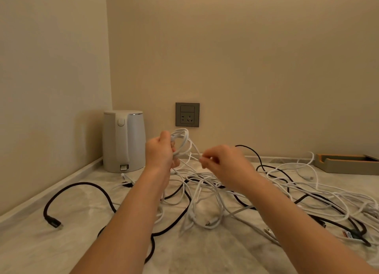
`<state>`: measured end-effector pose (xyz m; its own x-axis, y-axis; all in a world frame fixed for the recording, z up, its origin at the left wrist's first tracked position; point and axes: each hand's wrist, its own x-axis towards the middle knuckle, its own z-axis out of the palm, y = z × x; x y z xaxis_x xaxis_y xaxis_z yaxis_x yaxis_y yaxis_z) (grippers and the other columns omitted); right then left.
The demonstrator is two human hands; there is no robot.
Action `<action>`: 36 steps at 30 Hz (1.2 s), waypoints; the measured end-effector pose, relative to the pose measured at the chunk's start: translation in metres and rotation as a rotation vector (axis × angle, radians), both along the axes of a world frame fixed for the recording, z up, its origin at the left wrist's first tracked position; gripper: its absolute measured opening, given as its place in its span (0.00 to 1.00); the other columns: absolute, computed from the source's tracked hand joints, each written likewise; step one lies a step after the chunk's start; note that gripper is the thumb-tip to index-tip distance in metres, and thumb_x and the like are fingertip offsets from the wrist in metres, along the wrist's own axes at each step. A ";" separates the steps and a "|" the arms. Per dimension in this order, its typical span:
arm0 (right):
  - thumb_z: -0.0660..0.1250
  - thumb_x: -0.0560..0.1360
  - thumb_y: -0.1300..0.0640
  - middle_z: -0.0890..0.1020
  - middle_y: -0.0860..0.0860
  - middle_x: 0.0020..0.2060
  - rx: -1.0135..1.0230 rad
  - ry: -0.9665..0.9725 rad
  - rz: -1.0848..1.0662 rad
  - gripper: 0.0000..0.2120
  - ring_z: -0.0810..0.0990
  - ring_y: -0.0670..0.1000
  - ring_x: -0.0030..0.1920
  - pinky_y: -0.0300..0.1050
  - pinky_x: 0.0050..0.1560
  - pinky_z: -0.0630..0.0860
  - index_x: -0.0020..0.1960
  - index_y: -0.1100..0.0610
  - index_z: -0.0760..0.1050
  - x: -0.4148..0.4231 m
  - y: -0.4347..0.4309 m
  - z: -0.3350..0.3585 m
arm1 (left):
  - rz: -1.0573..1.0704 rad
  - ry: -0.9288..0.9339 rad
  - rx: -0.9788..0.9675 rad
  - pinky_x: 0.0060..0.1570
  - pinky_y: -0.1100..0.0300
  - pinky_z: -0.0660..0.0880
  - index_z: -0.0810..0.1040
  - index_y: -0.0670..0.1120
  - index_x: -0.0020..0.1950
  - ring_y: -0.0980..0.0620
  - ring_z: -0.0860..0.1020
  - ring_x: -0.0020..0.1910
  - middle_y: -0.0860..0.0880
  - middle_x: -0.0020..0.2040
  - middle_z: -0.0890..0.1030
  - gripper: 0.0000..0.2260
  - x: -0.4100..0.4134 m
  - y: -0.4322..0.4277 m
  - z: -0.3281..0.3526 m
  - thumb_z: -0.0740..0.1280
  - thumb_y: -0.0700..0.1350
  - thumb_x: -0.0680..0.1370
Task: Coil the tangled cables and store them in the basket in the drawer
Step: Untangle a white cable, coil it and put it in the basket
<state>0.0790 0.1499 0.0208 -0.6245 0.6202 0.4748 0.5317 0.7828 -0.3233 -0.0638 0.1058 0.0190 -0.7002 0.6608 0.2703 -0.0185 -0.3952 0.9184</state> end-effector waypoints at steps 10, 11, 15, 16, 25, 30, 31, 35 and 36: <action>0.59 0.80 0.50 0.74 0.43 0.31 0.165 0.284 -0.129 0.11 0.73 0.49 0.34 0.43 0.37 0.70 0.48 0.51 0.79 0.007 -0.002 0.010 | -0.341 -0.170 -0.004 0.15 0.70 0.55 0.65 0.44 0.35 0.58 0.56 0.13 0.52 0.18 0.60 0.14 -0.012 -0.010 0.005 0.54 0.41 0.81; 0.59 0.80 0.50 0.75 0.44 0.32 0.160 0.301 -0.165 0.11 0.75 0.49 0.36 0.43 0.37 0.70 0.48 0.51 0.79 0.010 0.003 0.011 | -0.403 -0.161 -0.017 0.15 0.71 0.55 0.65 0.44 0.35 0.59 0.56 0.13 0.52 0.19 0.60 0.14 -0.010 -0.010 0.005 0.54 0.42 0.81; 0.60 0.80 0.49 0.79 0.45 0.37 0.136 0.090 -0.177 0.11 0.78 0.52 0.41 0.45 0.42 0.74 0.51 0.50 0.80 0.013 0.008 0.006 | -0.455 -0.241 0.023 0.14 0.70 0.54 0.65 0.45 0.33 0.59 0.56 0.13 0.52 0.19 0.61 0.16 -0.010 -0.008 0.004 0.55 0.43 0.81; 0.60 0.80 0.49 0.78 0.43 0.35 0.119 -0.003 -0.109 0.11 0.78 0.50 0.40 0.45 0.42 0.75 0.51 0.50 0.80 0.011 0.005 0.005 | -0.407 -0.270 0.036 0.14 0.70 0.54 0.64 0.45 0.33 0.59 0.56 0.13 0.52 0.19 0.61 0.15 -0.014 -0.006 0.003 0.54 0.42 0.81; 0.55 0.81 0.48 0.71 0.46 0.29 0.595 -0.141 0.231 0.18 0.71 0.51 0.29 0.43 0.27 0.65 0.34 0.53 0.67 -0.011 -0.030 0.006 | 0.361 0.418 -0.133 0.27 0.61 0.64 0.66 0.44 0.28 0.51 0.65 0.25 0.47 0.26 0.67 0.21 -0.010 -0.004 -0.002 0.56 0.43 0.82; 0.57 0.75 0.40 0.68 0.40 0.24 0.529 0.160 0.153 0.19 0.66 0.40 0.24 0.35 0.26 0.61 0.35 0.51 0.76 0.000 -0.010 0.005 | 0.291 0.815 -0.078 0.23 0.66 0.60 0.63 0.47 0.24 0.55 0.62 0.23 0.51 0.22 0.63 0.24 0.002 -0.003 -0.002 0.56 0.44 0.82; 0.61 0.73 0.38 0.67 0.40 0.24 0.469 0.191 0.123 0.18 0.65 0.38 0.25 0.35 0.27 0.60 0.34 0.50 0.75 0.003 -0.008 0.007 | 0.228 0.853 -0.079 0.24 0.65 0.59 0.63 0.47 0.24 0.55 0.62 0.24 0.52 0.22 0.63 0.24 0.002 -0.002 -0.002 0.57 0.44 0.82; 0.67 0.63 0.35 0.68 0.43 0.20 0.134 0.367 0.170 0.21 0.62 0.43 0.24 0.36 0.27 0.59 0.29 0.54 0.71 0.012 0.002 0.010 | -0.100 0.886 -0.041 0.26 0.60 0.59 0.64 0.46 0.24 0.59 0.60 0.21 0.55 0.20 0.62 0.22 0.003 0.000 -0.002 0.61 0.47 0.78; 0.68 0.62 0.36 0.68 0.43 0.20 0.035 0.391 0.209 0.23 0.61 0.43 0.24 0.36 0.27 0.59 0.29 0.57 0.72 0.013 0.004 0.010 | -0.179 0.888 -0.037 0.25 0.62 0.59 0.66 0.45 0.26 0.59 0.59 0.21 0.54 0.21 0.62 0.20 0.004 0.000 -0.001 0.61 0.46 0.78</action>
